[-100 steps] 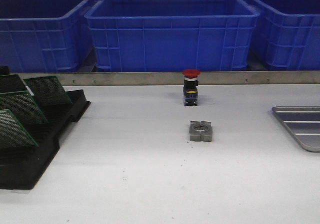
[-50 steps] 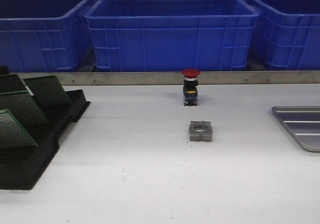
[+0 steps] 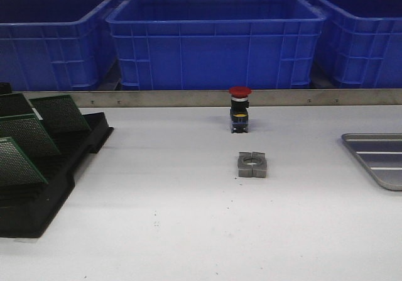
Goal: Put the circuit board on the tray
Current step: 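Move the left gripper down to a green circuit board in the black rack, then grasp the green circuit board with the left gripper and lift it out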
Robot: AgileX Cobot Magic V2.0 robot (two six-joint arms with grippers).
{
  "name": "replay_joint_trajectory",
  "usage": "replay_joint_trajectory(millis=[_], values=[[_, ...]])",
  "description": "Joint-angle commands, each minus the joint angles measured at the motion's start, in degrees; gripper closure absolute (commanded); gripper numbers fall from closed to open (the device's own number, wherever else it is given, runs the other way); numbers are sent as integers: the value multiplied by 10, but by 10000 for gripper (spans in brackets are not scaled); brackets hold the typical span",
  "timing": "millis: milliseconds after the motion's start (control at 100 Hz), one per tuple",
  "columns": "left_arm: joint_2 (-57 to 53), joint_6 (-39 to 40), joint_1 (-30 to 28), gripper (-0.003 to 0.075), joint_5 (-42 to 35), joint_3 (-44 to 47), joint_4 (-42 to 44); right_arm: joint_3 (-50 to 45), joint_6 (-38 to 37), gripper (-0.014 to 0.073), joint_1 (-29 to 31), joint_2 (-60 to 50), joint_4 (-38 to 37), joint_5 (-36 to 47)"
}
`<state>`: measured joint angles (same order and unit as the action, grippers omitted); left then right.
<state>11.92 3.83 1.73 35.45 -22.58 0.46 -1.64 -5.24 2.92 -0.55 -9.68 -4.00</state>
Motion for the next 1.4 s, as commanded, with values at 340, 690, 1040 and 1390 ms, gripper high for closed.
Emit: replay_joint_trajectory(millis=[340,690,1040,1390], values=[[240,-243,0,678,8,-125,-160,0,2,653,1,-11,-7,40],[409,-773,20,332,21,-167,-329,0,2,653,1,-11,-7,40],[574,-895,35,332,-53,-180,-331,0,2,653,1,-11,-7,40],[683,-896,33,370,-88,-207,-365,0,2,653,1,-11,-7,40]])
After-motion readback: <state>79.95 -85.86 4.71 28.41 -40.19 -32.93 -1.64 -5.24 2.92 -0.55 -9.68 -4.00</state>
